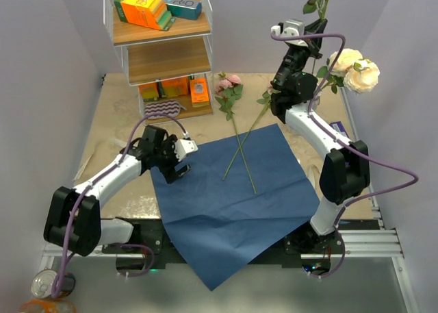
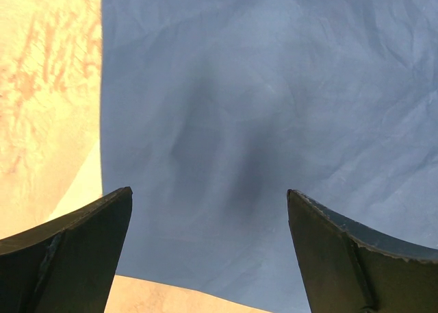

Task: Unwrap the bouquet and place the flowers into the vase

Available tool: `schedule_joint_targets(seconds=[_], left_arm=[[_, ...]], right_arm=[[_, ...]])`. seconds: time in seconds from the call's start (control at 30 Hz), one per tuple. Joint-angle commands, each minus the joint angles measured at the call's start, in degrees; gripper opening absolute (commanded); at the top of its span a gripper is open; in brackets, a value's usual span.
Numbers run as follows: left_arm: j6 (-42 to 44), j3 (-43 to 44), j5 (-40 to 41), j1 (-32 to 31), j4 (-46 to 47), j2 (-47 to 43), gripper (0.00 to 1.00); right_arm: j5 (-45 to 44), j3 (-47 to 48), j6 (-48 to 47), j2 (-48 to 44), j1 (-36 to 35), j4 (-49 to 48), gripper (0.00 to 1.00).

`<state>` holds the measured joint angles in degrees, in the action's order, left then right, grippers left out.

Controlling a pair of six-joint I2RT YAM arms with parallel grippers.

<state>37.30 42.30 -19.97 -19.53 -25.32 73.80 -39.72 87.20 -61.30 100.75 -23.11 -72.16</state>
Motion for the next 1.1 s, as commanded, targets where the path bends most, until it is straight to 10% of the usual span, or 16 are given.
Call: schedule_joint_targets(seconds=[0.0, 0.6, 1.07], left_arm=[[2.16, 3.92, -3.85, 1.51, -0.43, 0.82, 1.00], [6.21, 7.18, -6.84, 5.29, -5.44, 4.16, 1.00], [6.12, 7.09, -7.37, 6.17, -5.62, 5.30, 1.00]], right_arm=[[-2.90, 0.87, -6.01, 0.85, 0.35, -9.56, 0.00], [-3.52, 3.86, -11.74, 7.80, 1.76, -28.73, 0.00], [-2.99, 4.38, -2.60, 4.37, 2.28, -26.28, 0.00]])
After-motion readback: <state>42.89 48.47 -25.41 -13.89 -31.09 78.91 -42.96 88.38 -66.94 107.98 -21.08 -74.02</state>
